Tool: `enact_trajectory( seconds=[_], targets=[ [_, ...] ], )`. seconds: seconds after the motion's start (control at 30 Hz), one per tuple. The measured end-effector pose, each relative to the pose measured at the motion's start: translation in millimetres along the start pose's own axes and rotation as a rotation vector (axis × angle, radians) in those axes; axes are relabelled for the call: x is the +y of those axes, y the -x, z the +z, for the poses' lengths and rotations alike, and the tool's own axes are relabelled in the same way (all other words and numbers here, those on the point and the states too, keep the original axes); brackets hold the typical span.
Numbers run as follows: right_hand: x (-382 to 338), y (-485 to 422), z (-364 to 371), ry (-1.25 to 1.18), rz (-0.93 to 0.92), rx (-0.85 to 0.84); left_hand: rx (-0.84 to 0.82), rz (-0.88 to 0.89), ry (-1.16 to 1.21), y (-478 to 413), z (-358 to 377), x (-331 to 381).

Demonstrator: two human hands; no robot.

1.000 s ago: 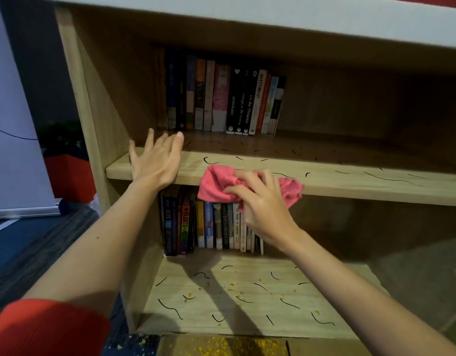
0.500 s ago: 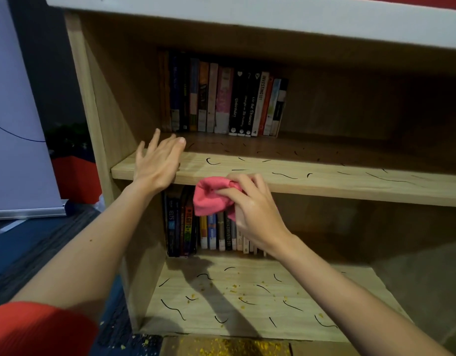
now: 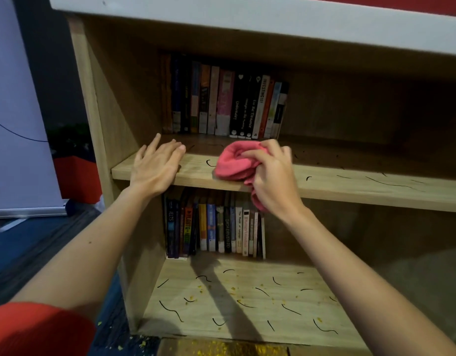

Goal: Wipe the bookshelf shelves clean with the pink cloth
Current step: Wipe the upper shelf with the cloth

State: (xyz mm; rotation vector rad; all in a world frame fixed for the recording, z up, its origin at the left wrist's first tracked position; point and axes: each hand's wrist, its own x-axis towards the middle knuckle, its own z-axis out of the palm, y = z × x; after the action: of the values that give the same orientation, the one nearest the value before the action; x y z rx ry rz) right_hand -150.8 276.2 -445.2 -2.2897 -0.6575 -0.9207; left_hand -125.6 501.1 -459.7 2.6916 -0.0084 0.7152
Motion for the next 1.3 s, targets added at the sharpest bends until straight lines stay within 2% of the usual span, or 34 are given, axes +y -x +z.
enact_trajectory(
  seconds=[0.07,0.17,0.23,0.33,0.43,0.53,0.6,0.7,0.77,0.87,0.97,1.03,1.13,1.23,1.3],
  targets=[
    [7,-2,-2,0.129,0.051,0.044,0.006,0.005,0.020,1,0,0],
    [10,1,6,0.314,0.077,-0.033,-0.006,0.029,0.017,2,0,-2],
    [1,7,11,0.270,0.060,-0.047,-0.013,0.033,0.016,0,1,-2],
    [-18,25,21,0.119,-0.071,-0.106,-0.023,-0.006,0.056,-2,-1,-1],
    [-25,32,30,-0.053,-0.071,-0.007,-0.036,-0.006,0.069,1,-4,1],
    [-25,30,38,0.038,-0.130,-0.046,-0.043,-0.004,0.101,7,-6,4],
    [-27,25,38,-0.001,-0.145,-0.032,-0.016,0.005,0.129,11,-6,5],
    [-30,16,36,0.095,-0.153,-0.093,0.028,-0.004,0.195,12,-7,4],
    [-32,11,35,0.074,-0.177,-0.074,0.037,0.000,0.252,9,-9,5],
    [-35,5,32,0.111,-0.190,-0.190,0.083,0.033,0.229,5,-17,2],
    [-43,-14,27,-0.058,-0.123,-0.132,0.149,0.029,0.187,1,-28,-12],
    [-45,-41,29,-0.142,-0.028,-0.134,0.173,0.020,0.241,-2,-32,-24],
    [-39,-92,49,-0.194,0.103,-0.173,0.227,0.034,0.338,-4,-28,-33],
    [-27,-143,75,-0.164,0.256,-0.241,0.372,0.004,0.412,-7,-19,-29],
    [-20,-178,98,-0.122,0.279,-0.269,0.461,-0.030,0.478,-12,-17,-30]
  ],
)
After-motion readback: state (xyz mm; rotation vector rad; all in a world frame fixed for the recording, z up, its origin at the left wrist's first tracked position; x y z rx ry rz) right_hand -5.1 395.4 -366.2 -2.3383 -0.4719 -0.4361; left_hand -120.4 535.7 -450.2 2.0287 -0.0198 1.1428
